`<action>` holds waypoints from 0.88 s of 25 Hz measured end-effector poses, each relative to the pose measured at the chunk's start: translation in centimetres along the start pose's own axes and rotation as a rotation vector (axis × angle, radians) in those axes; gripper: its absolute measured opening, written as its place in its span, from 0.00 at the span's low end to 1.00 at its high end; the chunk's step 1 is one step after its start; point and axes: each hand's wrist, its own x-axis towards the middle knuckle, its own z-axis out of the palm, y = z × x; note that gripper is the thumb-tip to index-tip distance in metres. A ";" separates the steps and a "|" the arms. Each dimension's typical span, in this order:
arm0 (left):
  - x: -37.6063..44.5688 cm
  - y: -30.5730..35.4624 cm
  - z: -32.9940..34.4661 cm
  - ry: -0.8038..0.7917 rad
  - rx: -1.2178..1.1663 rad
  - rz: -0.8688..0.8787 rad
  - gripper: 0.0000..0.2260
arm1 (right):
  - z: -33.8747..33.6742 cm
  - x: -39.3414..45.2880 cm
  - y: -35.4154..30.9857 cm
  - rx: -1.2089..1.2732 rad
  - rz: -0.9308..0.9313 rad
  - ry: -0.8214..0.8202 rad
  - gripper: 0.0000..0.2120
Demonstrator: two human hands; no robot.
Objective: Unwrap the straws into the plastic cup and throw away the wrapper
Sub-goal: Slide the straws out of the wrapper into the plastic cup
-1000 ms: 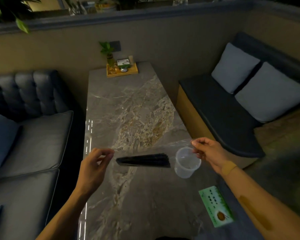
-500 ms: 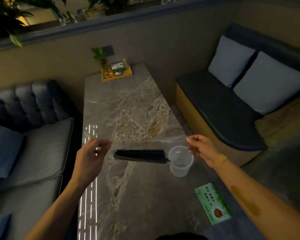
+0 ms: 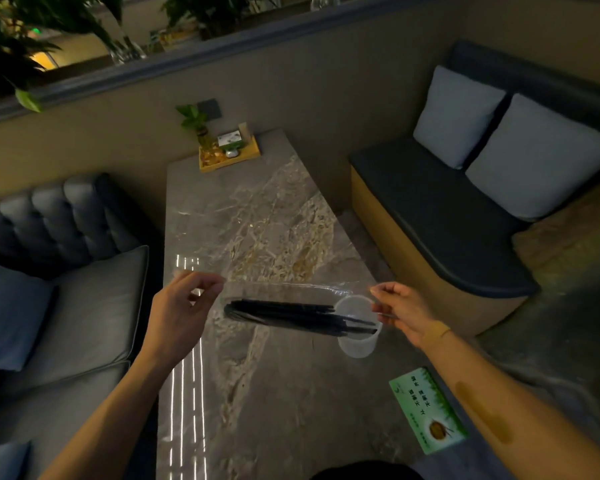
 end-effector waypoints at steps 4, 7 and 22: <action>0.8 0.9 0.2 -0.007 0.005 0.030 0.14 | -0.4 0.1 0.2 0.019 0.014 -0.003 0.04; 1.7 1.8 0.2 -0.021 0.007 0.066 0.13 | -0.6 0.1 0.2 0.048 0.023 0.001 0.04; 4.3 6.7 1.3 -0.078 0.030 0.154 0.06 | -2.1 0.3 1.3 0.206 0.098 0.009 0.05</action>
